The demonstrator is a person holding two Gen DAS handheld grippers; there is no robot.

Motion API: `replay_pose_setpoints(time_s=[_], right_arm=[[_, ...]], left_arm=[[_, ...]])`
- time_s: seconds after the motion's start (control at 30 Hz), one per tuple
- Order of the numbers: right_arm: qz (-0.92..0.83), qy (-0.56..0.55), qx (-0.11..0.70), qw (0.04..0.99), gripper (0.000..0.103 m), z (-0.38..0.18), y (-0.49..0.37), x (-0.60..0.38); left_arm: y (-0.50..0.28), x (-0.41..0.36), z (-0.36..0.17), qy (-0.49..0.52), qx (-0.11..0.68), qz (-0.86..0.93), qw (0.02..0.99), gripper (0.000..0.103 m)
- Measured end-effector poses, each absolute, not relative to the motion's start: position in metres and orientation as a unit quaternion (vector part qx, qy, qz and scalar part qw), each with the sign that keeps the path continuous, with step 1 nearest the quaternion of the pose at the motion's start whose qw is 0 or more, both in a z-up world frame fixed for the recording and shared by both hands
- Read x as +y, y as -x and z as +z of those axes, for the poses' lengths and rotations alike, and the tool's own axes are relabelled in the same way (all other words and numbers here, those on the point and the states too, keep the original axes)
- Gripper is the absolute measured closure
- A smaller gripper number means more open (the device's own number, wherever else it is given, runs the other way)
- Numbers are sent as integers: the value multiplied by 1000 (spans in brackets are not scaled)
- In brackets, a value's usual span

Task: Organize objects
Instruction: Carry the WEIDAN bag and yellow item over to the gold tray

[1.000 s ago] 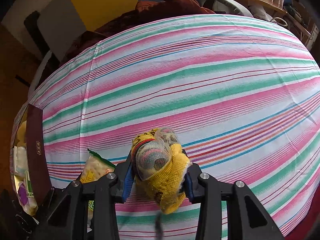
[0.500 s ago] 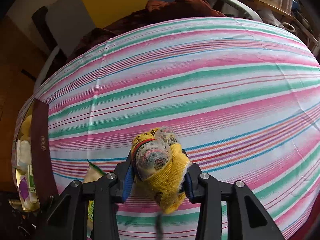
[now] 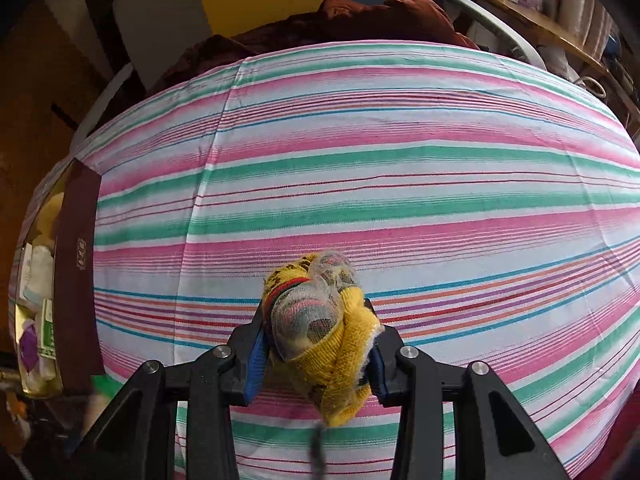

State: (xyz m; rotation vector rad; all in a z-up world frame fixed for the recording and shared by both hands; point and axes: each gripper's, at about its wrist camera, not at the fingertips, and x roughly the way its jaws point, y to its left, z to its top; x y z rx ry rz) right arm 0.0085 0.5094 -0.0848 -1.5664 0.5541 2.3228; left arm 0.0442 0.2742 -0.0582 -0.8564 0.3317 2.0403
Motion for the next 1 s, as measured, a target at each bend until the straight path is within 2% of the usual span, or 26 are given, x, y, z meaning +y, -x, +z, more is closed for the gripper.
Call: replay_pose_setpoints(time_s=[0.4, 0.57, 1.0], right_arm=[[801, 564, 137, 146, 62, -90, -9, 484], [794, 577, 141, 134, 63, -87, -9, 471], [858, 482, 175, 17, 63, -27, -20, 369]], left_arm=[[-12, 172, -24, 338, 58, 869, 357, 56], [4, 135, -17, 339, 29, 888, 310, 55], [27, 67, -13, 329, 7, 921, 209, 55]])
